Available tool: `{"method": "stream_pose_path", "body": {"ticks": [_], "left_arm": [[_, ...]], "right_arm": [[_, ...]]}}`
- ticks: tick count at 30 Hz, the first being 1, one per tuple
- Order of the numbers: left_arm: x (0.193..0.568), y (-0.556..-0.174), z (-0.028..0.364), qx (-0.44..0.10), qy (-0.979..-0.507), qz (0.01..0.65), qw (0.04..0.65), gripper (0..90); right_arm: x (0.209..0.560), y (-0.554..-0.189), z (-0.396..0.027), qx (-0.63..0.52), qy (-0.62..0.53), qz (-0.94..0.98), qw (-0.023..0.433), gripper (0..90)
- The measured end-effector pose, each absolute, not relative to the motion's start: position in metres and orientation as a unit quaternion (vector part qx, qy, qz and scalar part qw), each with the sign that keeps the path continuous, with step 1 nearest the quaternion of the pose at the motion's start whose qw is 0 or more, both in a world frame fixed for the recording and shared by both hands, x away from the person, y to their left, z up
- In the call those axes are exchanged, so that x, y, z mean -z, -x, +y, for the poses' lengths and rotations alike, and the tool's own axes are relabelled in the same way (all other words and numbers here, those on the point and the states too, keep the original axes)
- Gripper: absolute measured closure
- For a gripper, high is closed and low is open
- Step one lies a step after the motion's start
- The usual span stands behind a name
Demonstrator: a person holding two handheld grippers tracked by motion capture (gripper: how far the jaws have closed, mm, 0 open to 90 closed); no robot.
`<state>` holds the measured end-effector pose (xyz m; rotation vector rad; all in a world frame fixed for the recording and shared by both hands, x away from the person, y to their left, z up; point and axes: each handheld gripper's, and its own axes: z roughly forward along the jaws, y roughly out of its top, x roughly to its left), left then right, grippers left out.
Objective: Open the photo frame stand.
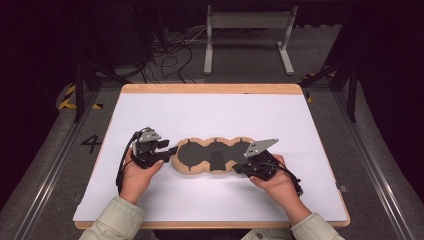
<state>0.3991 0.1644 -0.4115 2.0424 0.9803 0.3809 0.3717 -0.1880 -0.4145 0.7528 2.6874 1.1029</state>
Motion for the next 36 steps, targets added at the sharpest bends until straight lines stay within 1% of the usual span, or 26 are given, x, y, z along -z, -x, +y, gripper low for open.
{"method": "stream_pose_path", "body": {"ticks": [2,5,11,21,31,36], "left_arm": [[0.413,-0.398,0.165,-0.168,-0.808,0.386,0.412,55.3],[0.413,-0.397,0.165,-0.174,-0.808,0.383,0.413,55.3],[0.416,-0.397,0.164,-0.166,-0.810,0.385,0.411,54.8],[0.417,-0.397,0.164,-0.164,-0.810,0.386,0.410,53.7],[0.417,-0.397,0.165,-0.157,-0.812,0.385,0.410,53.4],[0.418,-0.398,0.165,-0.154,-0.812,0.384,0.411,53.4]], "right_arm": [[0.417,-0.372,-0.182,-0.362,-0.247,0.897,0.065,90.0],[0.419,-0.373,-0.179,-0.358,-0.244,0.899,0.063,90.0],[0.428,-0.375,-0.170,-0.335,-0.249,0.907,0.051,90.0],[0.438,-0.380,-0.165,-0.331,-0.256,0.907,0.037,90.0],[0.432,-0.380,-0.165,-0.355,-0.252,0.899,0.048,90.0],[0.425,-0.380,-0.168,-0.372,-0.255,0.891,0.061,90.0]]}}
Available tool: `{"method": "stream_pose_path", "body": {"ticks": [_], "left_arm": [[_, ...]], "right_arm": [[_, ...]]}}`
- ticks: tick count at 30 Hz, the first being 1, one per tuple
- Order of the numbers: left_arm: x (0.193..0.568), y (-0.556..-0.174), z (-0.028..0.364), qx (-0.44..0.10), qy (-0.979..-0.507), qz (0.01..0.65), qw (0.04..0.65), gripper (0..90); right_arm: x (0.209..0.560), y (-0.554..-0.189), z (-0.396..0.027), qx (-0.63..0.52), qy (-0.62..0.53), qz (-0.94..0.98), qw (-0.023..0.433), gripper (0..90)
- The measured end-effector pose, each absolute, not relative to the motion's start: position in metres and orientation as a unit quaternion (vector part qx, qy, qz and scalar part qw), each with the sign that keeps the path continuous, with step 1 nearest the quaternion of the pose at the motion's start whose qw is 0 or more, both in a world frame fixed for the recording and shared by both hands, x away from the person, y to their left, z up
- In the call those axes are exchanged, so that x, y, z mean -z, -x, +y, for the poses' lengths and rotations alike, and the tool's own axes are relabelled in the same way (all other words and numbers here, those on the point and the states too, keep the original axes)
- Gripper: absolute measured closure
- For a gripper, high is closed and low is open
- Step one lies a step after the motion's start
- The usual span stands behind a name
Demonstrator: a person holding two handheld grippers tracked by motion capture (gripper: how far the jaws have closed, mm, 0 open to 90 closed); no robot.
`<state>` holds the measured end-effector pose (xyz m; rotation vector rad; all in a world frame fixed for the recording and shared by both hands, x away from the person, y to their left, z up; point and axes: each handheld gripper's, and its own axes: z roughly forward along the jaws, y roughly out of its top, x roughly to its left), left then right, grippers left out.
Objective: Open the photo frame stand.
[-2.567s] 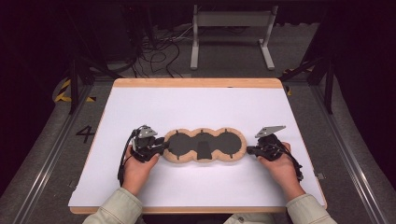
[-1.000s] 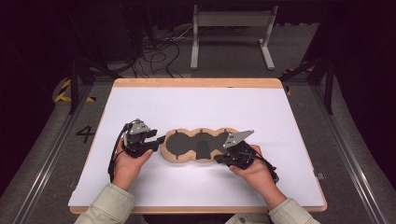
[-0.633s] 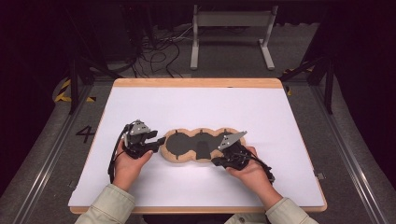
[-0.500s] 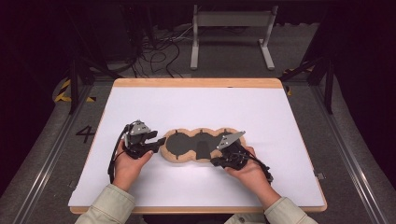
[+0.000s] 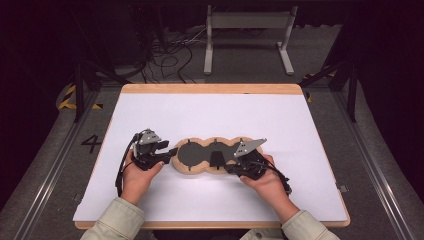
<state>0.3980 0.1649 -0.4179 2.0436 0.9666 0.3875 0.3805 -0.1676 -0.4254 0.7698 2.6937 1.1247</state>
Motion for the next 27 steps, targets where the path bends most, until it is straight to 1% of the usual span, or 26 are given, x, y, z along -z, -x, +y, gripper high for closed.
{"method": "stream_pose_path", "body": {"ticks": [10,22,27], "left_arm": [[0.419,-0.398,0.165,-0.153,-0.813,0.385,0.409,53.0],[0.419,-0.399,0.166,-0.150,-0.814,0.387,0.406,51.6],[0.419,-0.400,0.169,-0.151,-0.811,0.394,0.405,50.2]], "right_arm": [[0.416,-0.384,-0.170,-0.401,-0.258,0.876,0.078,90.0],[0.411,-0.385,-0.176,-0.401,-0.262,0.874,0.079,90.0],[0.401,-0.384,-0.184,-0.395,-0.267,0.874,0.092,87.1]]}}
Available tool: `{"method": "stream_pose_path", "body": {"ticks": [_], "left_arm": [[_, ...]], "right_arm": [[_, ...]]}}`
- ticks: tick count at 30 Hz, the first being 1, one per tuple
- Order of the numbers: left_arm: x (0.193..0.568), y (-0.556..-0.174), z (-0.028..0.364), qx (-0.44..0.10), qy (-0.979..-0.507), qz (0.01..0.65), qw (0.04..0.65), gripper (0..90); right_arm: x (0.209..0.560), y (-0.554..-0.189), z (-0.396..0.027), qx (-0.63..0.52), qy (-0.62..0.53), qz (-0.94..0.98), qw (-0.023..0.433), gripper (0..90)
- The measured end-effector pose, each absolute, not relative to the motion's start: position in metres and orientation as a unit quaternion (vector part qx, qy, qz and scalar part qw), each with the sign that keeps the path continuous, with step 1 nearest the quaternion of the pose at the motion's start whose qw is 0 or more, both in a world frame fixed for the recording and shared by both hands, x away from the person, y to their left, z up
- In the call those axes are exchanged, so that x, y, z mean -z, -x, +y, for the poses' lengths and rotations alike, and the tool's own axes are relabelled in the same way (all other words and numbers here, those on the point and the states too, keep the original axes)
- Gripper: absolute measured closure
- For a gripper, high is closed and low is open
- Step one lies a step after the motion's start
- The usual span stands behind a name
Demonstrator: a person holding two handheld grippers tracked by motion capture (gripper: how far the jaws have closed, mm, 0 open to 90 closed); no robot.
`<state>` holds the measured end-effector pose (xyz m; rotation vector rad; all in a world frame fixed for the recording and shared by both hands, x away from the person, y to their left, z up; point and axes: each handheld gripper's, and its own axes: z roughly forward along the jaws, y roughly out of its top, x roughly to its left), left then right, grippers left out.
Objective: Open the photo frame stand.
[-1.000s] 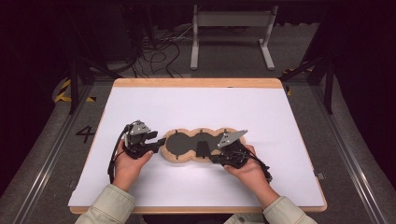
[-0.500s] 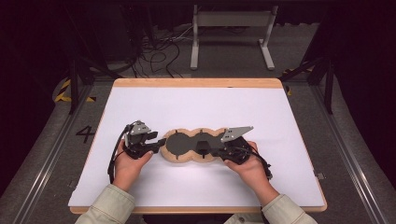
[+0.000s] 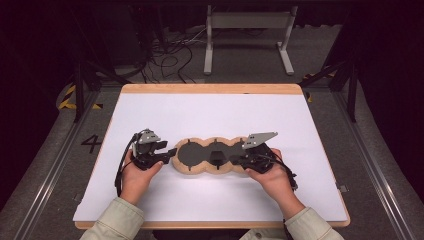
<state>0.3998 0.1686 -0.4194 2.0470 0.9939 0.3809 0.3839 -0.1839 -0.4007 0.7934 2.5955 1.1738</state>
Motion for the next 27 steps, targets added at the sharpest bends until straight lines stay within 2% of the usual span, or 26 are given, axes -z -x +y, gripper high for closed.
{"method": "stream_pose_path", "body": {"ticks": [9,21,27], "left_arm": [[0.419,-0.400,0.171,-0.147,-0.808,0.405,0.403,48.6],[0.420,-0.401,0.172,-0.145,-0.808,0.409,0.399,48.7],[0.421,-0.403,0.173,-0.137,-0.806,0.418,0.397,48.1]], "right_arm": [[0.389,-0.386,-0.203,-0.399,-0.287,0.864,0.112,79.6],[0.381,-0.389,-0.222,-0.398,-0.312,0.852,0.136,74.2],[0.382,-0.394,-0.234,-0.391,-0.334,0.845,0.145,67.6]]}}
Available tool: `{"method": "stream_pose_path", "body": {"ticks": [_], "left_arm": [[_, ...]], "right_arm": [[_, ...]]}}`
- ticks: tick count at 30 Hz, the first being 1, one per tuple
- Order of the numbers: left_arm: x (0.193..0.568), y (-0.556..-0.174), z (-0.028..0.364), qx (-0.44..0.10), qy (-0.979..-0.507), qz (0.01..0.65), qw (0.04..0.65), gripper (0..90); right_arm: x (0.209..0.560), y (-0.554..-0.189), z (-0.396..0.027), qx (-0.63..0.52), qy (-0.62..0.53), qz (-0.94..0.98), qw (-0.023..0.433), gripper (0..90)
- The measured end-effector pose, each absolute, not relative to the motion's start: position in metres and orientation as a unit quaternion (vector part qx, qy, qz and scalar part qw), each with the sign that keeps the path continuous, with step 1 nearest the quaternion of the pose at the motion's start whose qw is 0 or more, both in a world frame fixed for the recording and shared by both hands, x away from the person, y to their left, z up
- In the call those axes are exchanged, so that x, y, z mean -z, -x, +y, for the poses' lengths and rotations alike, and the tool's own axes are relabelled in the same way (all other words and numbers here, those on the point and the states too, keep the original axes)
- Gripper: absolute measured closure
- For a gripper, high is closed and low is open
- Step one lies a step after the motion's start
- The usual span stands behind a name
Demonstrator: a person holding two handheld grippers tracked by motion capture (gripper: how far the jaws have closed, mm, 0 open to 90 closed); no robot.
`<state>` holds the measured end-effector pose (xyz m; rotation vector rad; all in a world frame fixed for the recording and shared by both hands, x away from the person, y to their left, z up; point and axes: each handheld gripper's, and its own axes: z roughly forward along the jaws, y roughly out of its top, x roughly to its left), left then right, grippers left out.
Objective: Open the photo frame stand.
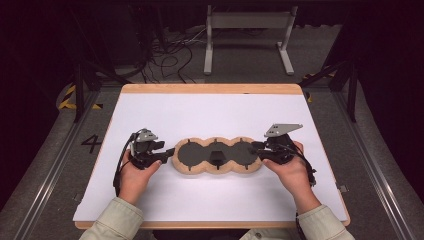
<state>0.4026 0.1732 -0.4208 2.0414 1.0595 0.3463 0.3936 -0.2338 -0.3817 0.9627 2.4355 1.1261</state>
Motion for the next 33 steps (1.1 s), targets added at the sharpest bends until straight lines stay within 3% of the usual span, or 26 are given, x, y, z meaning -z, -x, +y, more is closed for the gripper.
{"method": "stream_pose_path", "body": {"ticks": [16,33], "left_arm": [[0.427,-0.408,0.172,-0.110,-0.805,0.437,0.386,43.6],[0.443,-0.419,0.168,-0.050,-0.804,0.466,0.366,31.0]], "right_arm": [[0.397,-0.412,-0.260,-0.370,-0.392,0.833,0.127,38.2],[0.422,-0.424,-0.256,-0.344,-0.418,0.838,0.065,22.5]]}}
